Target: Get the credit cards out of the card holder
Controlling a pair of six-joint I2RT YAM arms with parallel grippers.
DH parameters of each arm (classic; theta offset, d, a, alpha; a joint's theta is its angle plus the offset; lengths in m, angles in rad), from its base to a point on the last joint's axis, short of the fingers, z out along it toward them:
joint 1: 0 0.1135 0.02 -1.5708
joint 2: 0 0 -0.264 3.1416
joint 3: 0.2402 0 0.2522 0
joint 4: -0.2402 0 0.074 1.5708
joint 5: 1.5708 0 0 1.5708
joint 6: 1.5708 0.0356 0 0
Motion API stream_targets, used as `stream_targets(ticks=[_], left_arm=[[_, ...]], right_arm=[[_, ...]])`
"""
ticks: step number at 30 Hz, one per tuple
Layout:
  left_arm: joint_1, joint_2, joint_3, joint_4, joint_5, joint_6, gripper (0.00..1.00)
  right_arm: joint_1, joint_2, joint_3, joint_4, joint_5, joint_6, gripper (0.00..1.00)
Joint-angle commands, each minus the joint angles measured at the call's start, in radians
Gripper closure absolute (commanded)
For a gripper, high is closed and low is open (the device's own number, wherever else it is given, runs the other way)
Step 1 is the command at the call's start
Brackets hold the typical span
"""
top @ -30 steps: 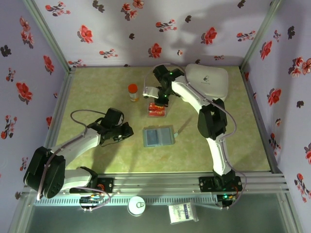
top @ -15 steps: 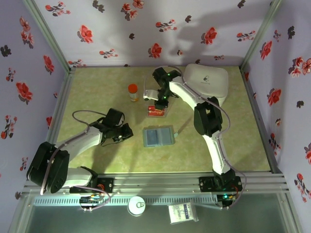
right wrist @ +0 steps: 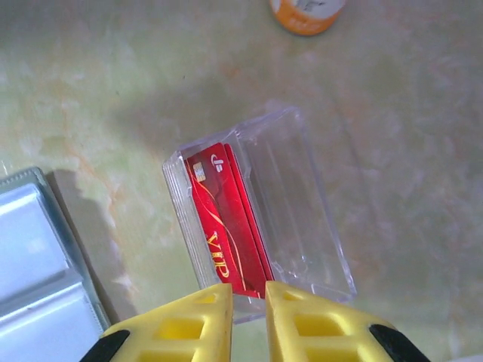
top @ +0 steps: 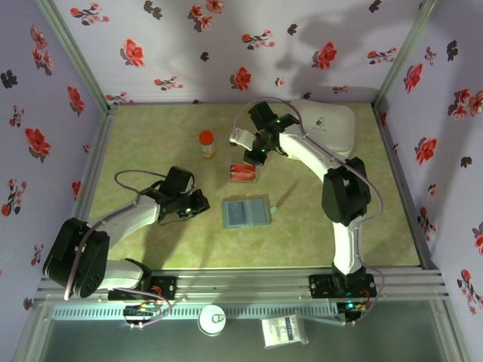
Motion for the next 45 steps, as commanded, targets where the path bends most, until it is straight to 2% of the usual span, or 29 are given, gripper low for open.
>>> stream_targets(ticks=[1, 5, 10, 29, 45], left_arm=[[-0.016, 0.022, 0.023, 0.032, 0.028, -0.023, 0.91], [-0.038, 0.041, 0.027, 0.051, 0.029, -0.036, 0.92], [-0.07, 0.077, 0.044, 0.061, 0.032, -0.04, 0.93], [-0.08, 0.139, 0.025, 0.105, 0.032, -0.042, 0.94], [-0.072, 0.138, 0.024, 0.099, 0.034, -0.036, 0.94]], right_arm=[[0.0, -0.081, -0.113, 0.173, 0.019, 0.211, 0.84], [0.002, -0.139, -0.239, 0.29, 0.077, 0.346, 0.91], [0.002, -0.149, -0.301, 0.352, 0.128, 0.419, 0.97], [0.006, 0.066, -0.159, 0.346, 0.057, 0.43, 0.98], [0.016, 0.106, -0.166, 0.328, 0.025, 0.42, 0.99]])
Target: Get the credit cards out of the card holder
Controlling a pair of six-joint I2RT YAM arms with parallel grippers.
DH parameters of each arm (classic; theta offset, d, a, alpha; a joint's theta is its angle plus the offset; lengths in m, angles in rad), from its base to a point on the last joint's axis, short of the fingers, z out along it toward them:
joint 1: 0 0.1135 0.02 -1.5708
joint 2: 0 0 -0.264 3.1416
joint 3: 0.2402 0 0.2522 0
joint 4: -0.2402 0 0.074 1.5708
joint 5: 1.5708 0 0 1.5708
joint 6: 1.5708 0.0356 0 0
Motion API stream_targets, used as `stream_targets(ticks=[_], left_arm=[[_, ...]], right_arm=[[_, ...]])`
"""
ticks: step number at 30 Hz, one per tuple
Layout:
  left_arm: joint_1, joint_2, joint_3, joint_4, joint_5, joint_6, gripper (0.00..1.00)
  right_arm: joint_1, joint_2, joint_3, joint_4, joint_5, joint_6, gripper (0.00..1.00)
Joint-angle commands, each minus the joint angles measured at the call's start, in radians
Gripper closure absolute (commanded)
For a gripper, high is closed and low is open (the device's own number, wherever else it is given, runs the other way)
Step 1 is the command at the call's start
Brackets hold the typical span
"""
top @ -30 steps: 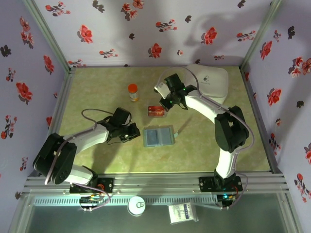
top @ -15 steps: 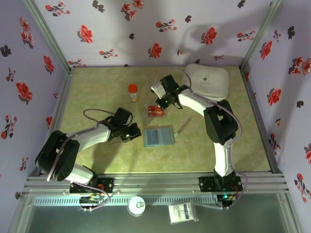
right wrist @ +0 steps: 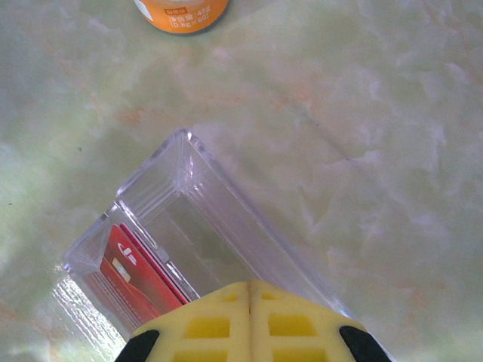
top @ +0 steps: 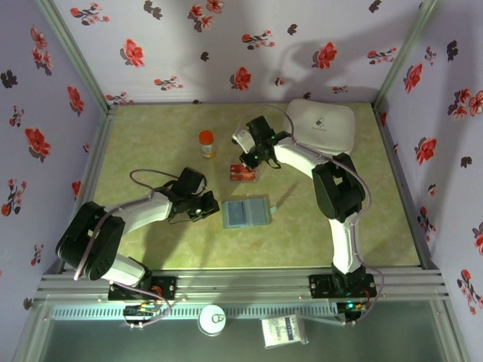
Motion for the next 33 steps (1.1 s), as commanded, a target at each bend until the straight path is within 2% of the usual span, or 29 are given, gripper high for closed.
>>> stream_targets(ticks=[1, 13, 25, 33], left_arm=[[0.006, 0.002, -0.003, 0.004, 0.012, 0.0, 0.94], [0.006, -0.012, -0.01, 0.0, 0.01, -0.001, 0.94], [0.006, -0.017, -0.006, -0.002, 0.012, 0.001, 0.94], [0.006, -0.012, -0.005, 0.002, 0.014, 0.002, 0.94]], right_arm=[[0.008, 0.013, 0.008, -0.031, -0.02, -0.002, 0.99], [0.009, 0.027, 0.001, -0.062, 0.004, 0.007, 0.99], [0.01, -0.045, 0.033, -0.051, 0.027, 0.007, 1.0], [0.011, -0.07, -0.026, -0.026, -0.032, 0.019, 1.0]])
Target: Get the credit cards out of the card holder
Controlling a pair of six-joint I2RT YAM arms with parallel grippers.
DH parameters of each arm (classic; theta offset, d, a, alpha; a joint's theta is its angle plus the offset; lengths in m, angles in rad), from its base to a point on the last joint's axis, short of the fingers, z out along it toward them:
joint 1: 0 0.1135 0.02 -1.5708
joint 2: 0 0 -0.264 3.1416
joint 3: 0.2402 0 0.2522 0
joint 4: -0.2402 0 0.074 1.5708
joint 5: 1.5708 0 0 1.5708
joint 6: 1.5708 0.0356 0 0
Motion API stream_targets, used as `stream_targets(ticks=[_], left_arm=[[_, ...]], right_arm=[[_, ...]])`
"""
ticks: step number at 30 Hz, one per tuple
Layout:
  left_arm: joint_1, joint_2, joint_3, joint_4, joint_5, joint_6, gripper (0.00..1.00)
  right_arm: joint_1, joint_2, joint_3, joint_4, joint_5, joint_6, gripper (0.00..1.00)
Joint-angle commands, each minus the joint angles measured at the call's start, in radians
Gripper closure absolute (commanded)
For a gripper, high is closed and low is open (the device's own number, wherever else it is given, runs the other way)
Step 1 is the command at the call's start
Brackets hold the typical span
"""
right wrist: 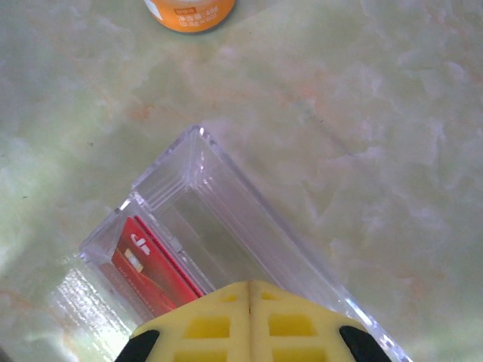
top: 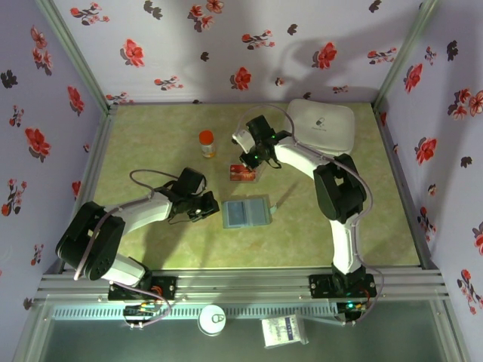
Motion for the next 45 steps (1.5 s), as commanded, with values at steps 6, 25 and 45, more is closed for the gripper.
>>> stream_targets(ticks=[6, 25, 45], left_arm=[[0.006, -0.007, 0.006, 0.002, 0.016, 0.004, 0.94], [0.006, 0.004, 0.009, 0.003, 0.025, 0.007, 0.94], [0.006, 0.005, -0.002, 0.015, 0.026, 0.008, 0.94]], right_arm=[[0.006, -0.063, -0.042, 0.016, -0.022, 0.02, 1.0], [0.011, -0.012, -0.022, -0.052, -0.06, 0.017, 1.0], [0.006, 0.011, 0.069, -0.049, 0.011, 0.02, 1.0]])
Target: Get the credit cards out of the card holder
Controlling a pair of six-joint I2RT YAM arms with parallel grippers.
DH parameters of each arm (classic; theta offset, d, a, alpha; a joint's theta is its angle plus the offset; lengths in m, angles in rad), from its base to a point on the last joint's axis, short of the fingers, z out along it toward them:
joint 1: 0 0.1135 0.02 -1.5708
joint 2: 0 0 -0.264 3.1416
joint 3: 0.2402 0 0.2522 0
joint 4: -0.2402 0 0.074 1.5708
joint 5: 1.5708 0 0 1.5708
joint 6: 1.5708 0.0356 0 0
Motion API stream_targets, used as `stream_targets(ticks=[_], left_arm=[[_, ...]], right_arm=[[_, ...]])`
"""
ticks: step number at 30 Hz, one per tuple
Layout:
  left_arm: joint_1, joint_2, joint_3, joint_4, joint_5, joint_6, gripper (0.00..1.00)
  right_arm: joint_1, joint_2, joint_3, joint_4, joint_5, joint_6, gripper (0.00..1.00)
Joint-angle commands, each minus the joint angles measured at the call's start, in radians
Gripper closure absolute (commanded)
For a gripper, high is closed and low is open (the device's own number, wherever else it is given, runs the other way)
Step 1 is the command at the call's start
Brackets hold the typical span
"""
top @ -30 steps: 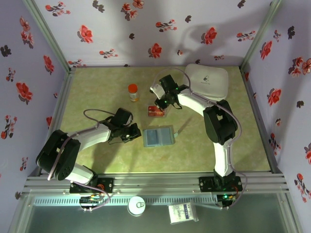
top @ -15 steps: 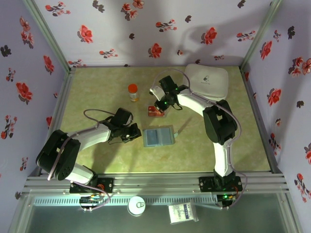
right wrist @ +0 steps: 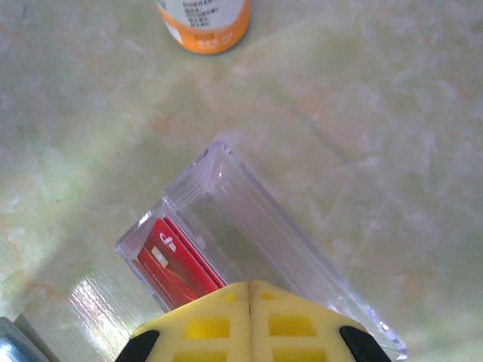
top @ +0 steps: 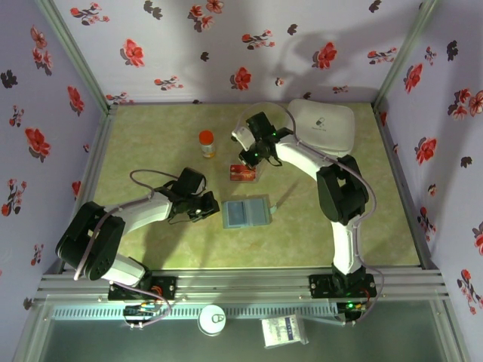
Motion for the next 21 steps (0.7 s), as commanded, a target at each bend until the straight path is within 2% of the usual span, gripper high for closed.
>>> stream_targets(ticks=[1, 9, 21], left_arm=[[0.007, 0.005, -0.004, 0.015, 0.016, 0.008, 0.94], [0.006, 0.015, -0.009, 0.021, 0.018, 0.01, 0.94], [0.006, 0.008, -0.004, 0.022, 0.02, 0.006, 0.94]], right_arm=[[0.002, 0.036, 0.036, -0.01, 0.016, 0.013, 1.0], [0.005, 0.077, 0.0, -0.017, -0.04, 0.022, 1.0], [0.005, 0.013, 0.012, 0.003, 0.011, 0.016, 1.0]])
